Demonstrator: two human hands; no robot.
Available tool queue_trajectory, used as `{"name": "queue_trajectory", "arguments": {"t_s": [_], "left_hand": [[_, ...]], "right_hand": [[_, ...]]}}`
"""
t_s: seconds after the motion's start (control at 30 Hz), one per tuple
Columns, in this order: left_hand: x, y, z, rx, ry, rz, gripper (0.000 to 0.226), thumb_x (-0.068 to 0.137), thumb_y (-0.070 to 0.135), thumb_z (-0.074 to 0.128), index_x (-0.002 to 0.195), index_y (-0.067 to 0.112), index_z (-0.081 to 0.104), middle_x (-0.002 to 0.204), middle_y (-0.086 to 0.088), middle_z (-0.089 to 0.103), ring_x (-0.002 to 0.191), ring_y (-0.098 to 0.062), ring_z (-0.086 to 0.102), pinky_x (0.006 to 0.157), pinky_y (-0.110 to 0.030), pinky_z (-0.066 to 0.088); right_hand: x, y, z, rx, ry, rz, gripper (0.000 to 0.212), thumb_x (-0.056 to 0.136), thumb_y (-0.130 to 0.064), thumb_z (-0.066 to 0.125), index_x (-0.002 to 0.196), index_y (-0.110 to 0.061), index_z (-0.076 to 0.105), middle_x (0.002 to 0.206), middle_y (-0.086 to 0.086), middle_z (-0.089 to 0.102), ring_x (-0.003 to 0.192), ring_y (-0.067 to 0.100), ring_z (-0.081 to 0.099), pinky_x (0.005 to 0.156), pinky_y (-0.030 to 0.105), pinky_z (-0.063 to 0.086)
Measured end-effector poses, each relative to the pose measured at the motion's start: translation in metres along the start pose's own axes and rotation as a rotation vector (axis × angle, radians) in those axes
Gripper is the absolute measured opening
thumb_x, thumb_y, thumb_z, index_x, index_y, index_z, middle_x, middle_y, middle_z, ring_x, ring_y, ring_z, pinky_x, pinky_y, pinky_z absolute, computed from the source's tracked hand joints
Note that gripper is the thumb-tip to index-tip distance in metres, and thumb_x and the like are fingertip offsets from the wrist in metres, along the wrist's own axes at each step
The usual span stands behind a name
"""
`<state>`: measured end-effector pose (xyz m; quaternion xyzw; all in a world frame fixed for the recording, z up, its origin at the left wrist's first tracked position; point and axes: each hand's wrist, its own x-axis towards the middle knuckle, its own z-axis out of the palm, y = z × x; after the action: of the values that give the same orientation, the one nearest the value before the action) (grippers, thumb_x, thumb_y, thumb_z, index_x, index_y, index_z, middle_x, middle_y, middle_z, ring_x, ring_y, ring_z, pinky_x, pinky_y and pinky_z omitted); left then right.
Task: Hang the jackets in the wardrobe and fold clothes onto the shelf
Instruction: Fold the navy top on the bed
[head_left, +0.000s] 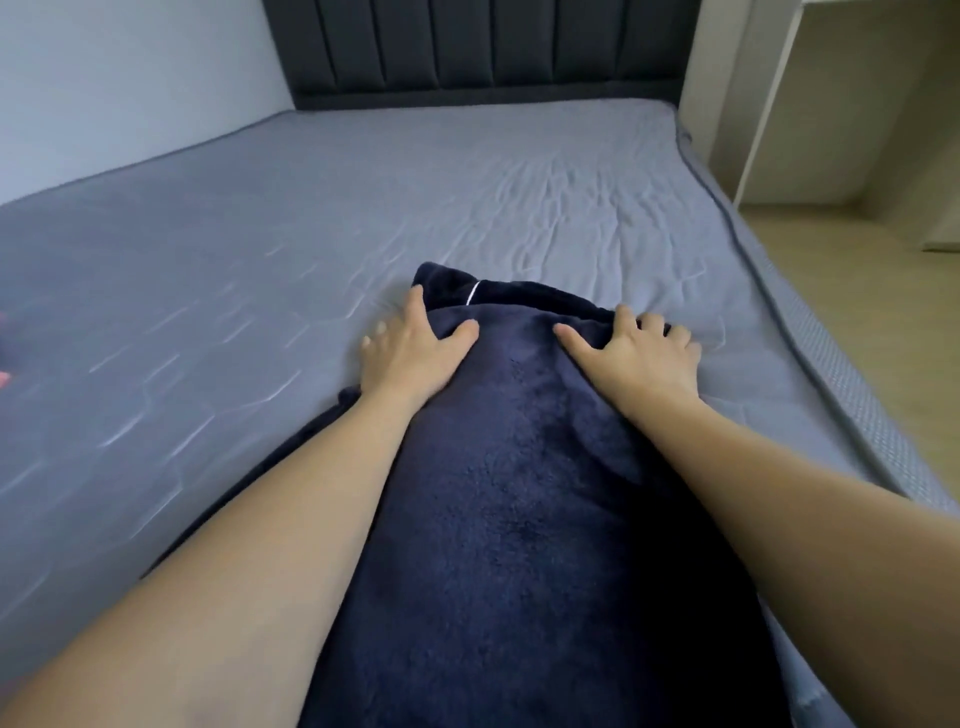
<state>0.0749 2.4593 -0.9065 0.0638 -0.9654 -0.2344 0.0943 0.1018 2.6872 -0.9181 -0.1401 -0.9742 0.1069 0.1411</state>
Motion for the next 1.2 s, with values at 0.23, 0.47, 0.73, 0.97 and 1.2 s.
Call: {"name": "queue_trajectory", "arguments": {"t_s": [0.23,0.47,0.73,0.97,1.2], "left_hand": [[-0.002,-0.006,-0.016,-0.591,-0.203,-0.229,0.06,0.058,0.033,0.058,0.118,0.028,0.056,0.114,-0.005,0.066,0.109,-0.028,0.061,0.092,-0.042,0.051],[-0.046,0.008,-0.073,-0.561,-0.18,-0.124,0.028,0.071,0.004,0.061,0.092,0.022,0.059,0.089,-0.005,0.068,0.091,-0.027,0.066,0.071,-0.03,0.054],[-0.146,-0.026,-0.185,-0.557,0.084,-0.233,0.065,0.068,0.026,0.081,0.116,0.017,0.038,0.121,-0.004,0.049,0.11,-0.026,0.051,0.092,-0.042,0.047],[-0.264,-0.103,-0.238,-1.33,-0.269,-0.371,0.028,0.097,0.016,0.039,0.105,0.009,0.065,0.093,-0.015,0.069,0.08,-0.029,0.068,0.069,-0.038,0.056],[-0.302,-0.117,-0.216,-1.251,-0.4,-0.537,0.037,0.081,0.041,0.069,0.111,0.019,0.069,0.109,-0.01,0.073,0.083,-0.03,0.072,0.074,-0.037,0.058]], "right_hand": [[-0.003,0.003,-0.011,0.078,-0.174,-0.051,0.079,0.065,-0.077,0.034,0.117,-0.02,0.051,0.131,0.004,0.045,0.119,0.035,0.039,0.092,0.048,0.032],[-0.04,0.011,-0.105,-0.031,-0.115,-0.46,0.028,0.075,-0.041,0.061,0.091,-0.018,0.053,0.11,0.006,0.055,0.099,0.033,0.046,0.081,0.037,0.04],[-0.143,-0.033,-0.214,-0.19,0.341,-0.746,0.033,0.078,-0.039,0.064,0.095,-0.011,0.063,0.1,0.006,0.058,0.093,0.032,0.046,0.07,0.036,0.034],[-0.307,-0.045,-0.248,0.003,-0.373,-1.124,0.035,0.077,-0.057,0.061,0.069,-0.025,0.05,0.07,-0.011,0.052,0.063,0.006,0.045,0.057,0.031,0.042],[-0.297,-0.033,-0.229,0.195,-0.183,-0.371,0.055,0.083,-0.068,0.048,0.114,-0.023,0.053,0.114,-0.001,0.052,0.11,0.023,0.05,0.088,0.038,0.043]]}}
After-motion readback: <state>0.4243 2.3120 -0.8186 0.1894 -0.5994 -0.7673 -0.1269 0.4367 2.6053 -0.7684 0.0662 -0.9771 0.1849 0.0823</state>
